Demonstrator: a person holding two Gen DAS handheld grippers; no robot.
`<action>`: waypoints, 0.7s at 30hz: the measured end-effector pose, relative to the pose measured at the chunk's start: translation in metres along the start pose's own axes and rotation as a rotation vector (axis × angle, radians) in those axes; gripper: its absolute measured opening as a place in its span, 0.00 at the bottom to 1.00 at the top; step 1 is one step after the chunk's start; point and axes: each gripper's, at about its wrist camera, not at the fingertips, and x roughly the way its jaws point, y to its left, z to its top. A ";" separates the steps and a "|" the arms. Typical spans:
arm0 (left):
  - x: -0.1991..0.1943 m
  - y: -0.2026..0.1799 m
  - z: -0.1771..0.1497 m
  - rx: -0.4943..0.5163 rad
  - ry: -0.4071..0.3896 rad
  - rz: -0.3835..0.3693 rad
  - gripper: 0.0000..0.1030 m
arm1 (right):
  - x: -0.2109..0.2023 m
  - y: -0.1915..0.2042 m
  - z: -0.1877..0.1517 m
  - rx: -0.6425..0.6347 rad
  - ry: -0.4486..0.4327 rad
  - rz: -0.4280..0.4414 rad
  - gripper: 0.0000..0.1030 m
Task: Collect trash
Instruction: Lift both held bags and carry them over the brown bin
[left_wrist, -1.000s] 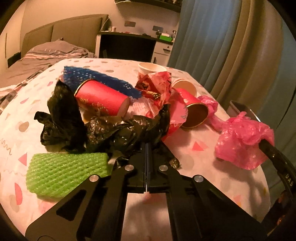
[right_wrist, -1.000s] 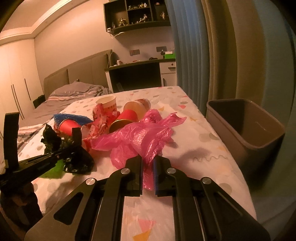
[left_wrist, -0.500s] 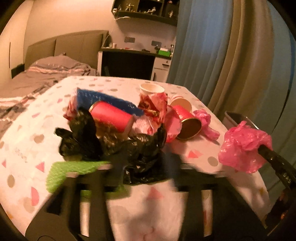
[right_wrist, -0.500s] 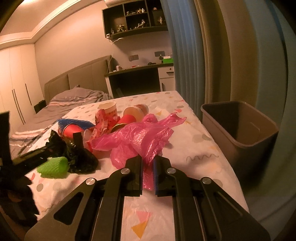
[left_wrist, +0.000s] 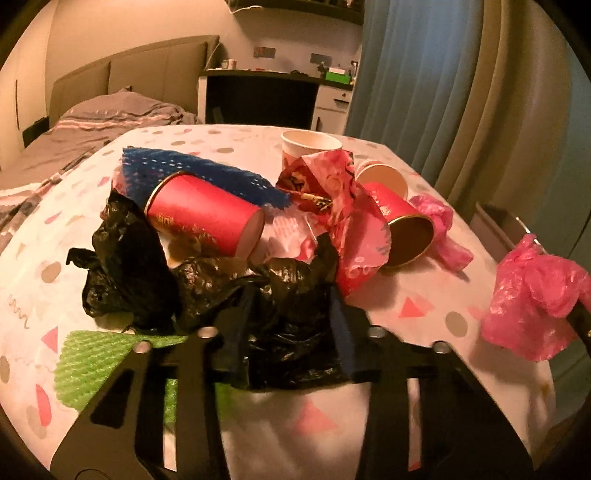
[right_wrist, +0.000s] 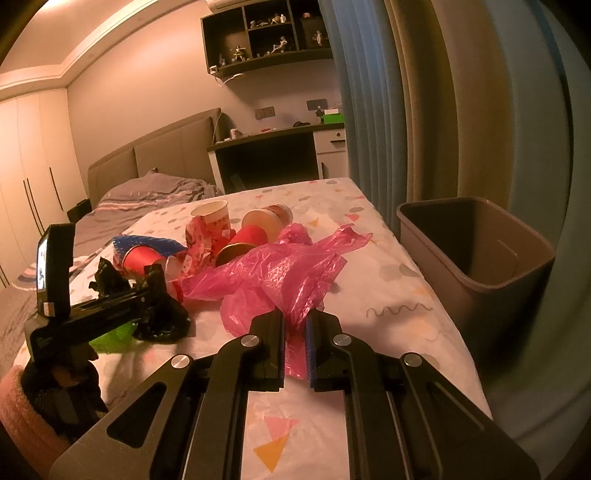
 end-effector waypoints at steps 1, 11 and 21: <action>-0.001 0.000 0.000 -0.003 -0.003 -0.001 0.29 | 0.000 0.000 0.000 -0.001 0.000 0.000 0.09; -0.089 -0.008 0.032 -0.035 -0.189 -0.204 0.25 | -0.007 -0.004 0.005 -0.011 -0.023 0.012 0.09; -0.105 -0.046 0.055 0.025 -0.247 -0.279 0.25 | -0.017 -0.015 0.017 -0.008 -0.065 -0.015 0.09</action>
